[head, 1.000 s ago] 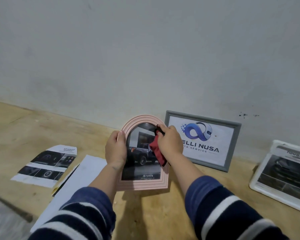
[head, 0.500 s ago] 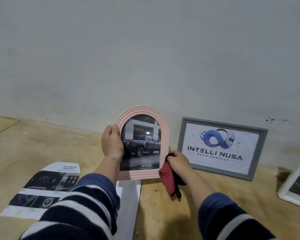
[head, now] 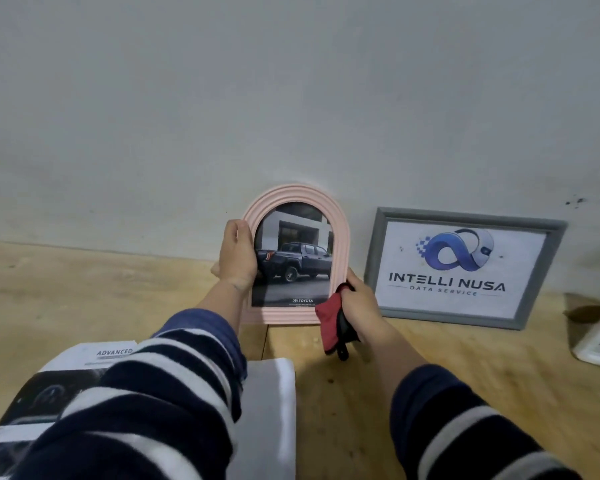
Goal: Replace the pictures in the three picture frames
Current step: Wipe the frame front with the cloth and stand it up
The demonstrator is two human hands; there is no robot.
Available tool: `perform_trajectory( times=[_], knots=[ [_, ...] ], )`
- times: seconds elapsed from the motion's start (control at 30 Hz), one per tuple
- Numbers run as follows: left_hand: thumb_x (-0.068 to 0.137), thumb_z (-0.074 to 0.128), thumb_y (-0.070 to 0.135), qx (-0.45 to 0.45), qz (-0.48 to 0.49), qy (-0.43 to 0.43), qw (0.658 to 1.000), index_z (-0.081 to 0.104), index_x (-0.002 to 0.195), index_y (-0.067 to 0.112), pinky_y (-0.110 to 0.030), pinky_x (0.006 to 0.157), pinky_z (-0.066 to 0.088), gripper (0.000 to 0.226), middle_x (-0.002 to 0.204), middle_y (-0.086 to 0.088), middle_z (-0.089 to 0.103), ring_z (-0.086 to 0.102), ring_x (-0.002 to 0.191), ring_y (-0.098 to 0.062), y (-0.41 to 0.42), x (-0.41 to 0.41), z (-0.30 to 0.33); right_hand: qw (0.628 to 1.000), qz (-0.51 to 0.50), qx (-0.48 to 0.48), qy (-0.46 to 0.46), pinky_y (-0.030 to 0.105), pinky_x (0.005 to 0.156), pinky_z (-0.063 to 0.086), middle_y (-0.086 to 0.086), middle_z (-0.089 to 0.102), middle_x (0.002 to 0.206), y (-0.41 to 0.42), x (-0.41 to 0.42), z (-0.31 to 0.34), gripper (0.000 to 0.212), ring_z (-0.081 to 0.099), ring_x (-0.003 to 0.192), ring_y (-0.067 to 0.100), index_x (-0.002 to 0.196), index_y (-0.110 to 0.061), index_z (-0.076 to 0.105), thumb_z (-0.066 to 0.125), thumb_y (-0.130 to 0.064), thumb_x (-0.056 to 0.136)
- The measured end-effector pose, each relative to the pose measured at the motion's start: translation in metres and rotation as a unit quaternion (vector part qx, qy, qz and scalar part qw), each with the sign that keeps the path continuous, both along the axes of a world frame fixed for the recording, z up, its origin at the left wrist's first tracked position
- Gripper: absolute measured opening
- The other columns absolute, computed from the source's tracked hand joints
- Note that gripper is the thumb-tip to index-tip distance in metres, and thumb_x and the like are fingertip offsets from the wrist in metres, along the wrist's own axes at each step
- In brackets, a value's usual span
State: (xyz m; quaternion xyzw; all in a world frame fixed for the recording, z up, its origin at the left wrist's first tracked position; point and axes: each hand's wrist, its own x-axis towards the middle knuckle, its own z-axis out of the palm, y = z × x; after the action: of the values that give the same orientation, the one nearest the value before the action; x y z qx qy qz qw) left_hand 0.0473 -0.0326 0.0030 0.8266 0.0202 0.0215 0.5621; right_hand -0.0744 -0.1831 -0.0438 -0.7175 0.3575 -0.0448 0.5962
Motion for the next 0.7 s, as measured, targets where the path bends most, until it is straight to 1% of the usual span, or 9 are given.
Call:
perform_trajectory(
  times=[0.1,0.2,0.27,0.33,0.4,0.47,0.53,0.6,0.7],
  knots=[
    [0.1,0.025,0.036,-0.055,-0.007,0.034,0.998,0.039,0.079,0.024,-0.05,0.103,0.031,0.029,0.073,0.005,0.044,0.041,0.076,-0.02,-0.003,0.009,-0.014,0.998,0.018,-0.064,0.009,0.033,0.075,0.051,0.006,0.058,0.115,0.0,0.005,-0.007,0.055,0.062,0.095,0.026,0.149,-0.036,0.031,0.029,-0.009,0.101],
    [0.099,0.027,0.034,-0.097,0.003,0.06,0.993,0.038,0.076,0.027,-0.059,0.105,0.031,0.027,0.073,0.004,0.042,0.039,0.073,-0.019,-0.008,0.012,-0.02,0.99,0.006,-0.139,0.028,0.042,0.094,0.051,0.009,0.043,0.127,0.011,0.004,-0.015,0.062,0.057,0.104,0.027,0.153,-0.034,0.014,0.037,-0.011,0.101],
    [0.099,0.028,0.031,-0.113,0.016,0.067,0.991,0.036,0.074,0.027,-0.058,0.105,0.031,0.026,0.071,0.004,0.04,0.036,0.069,-0.018,-0.01,0.012,-0.019,0.985,-0.031,-0.167,0.018,0.035,0.101,0.045,0.006,0.029,0.131,0.021,-0.003,-0.019,0.069,0.052,0.11,0.023,0.152,-0.032,0.01,0.046,-0.01,0.098],
    [0.098,0.029,0.03,-0.117,0.025,0.07,0.99,0.036,0.074,0.027,-0.057,0.103,0.031,0.025,0.07,0.003,0.039,0.035,0.067,-0.018,-0.011,0.012,-0.018,0.981,-0.054,-0.184,0.006,0.029,0.097,0.043,0.006,0.025,0.136,0.029,-0.013,-0.025,0.067,0.05,0.115,0.022,0.147,-0.026,0.02,0.055,-0.008,0.093],
    [0.097,0.03,0.029,-0.128,0.031,0.079,0.988,0.037,0.074,0.028,-0.054,0.1,0.033,0.024,0.07,0.003,0.04,0.035,0.068,-0.018,-0.012,0.013,-0.018,0.986,-0.044,-0.162,0.01,0.023,0.091,0.042,0.004,0.031,0.136,0.034,-0.019,-0.03,0.055,0.049,0.119,0.021,0.136,-0.022,0.03,0.059,-0.009,0.091],
    [0.095,0.03,0.028,-0.14,0.032,0.086,0.986,0.037,0.075,0.028,-0.049,0.091,0.036,0.021,0.072,0.002,0.039,0.034,0.068,-0.018,-0.014,0.013,-0.016,0.987,0.006,-0.158,0.019,0.022,0.091,0.043,-0.003,0.044,0.125,0.036,-0.024,-0.034,0.04,0.052,0.116,0.018,0.124,-0.025,0.039,0.06,-0.015,0.092],
    [0.093,0.031,0.028,-0.154,0.028,0.091,0.984,0.037,0.079,0.026,-0.044,0.084,0.031,0.015,0.074,0.002,0.039,0.034,0.069,-0.019,-0.014,0.015,-0.013,0.971,0.076,-0.227,0.026,0.025,0.094,0.046,-0.007,0.05,0.12,0.039,-0.03,-0.034,0.033,0.054,0.111,0.015,0.124,-0.028,0.046,0.059,-0.026,0.094],
    [0.092,0.033,0.031,-0.154,0.022,0.102,0.983,0.037,0.084,0.024,-0.042,0.083,0.031,0.012,0.076,0.001,0.038,0.035,0.072,-0.02,-0.013,0.018,-0.013,0.934,0.119,-0.338,0.012,0.027,0.096,0.043,-0.009,0.055,0.124,0.042,-0.035,-0.036,0.037,0.054,0.11,0.013,0.13,-0.028,0.049,0.055,-0.033,0.094],
    [0.09,0.035,0.043,-0.155,0.02,0.116,0.981,0.039,0.091,0.024,-0.043,0.089,0.034,0.019,0.088,-0.001,0.045,0.04,0.087,-0.025,-0.012,0.02,-0.012,0.903,0.155,-0.4,0.014,0.028,0.096,0.037,-0.009,0.056,0.129,0.043,-0.04,-0.036,0.04,0.051,0.114,0.013,0.135,-0.031,0.049,0.048,-0.036,0.095]
  ],
)
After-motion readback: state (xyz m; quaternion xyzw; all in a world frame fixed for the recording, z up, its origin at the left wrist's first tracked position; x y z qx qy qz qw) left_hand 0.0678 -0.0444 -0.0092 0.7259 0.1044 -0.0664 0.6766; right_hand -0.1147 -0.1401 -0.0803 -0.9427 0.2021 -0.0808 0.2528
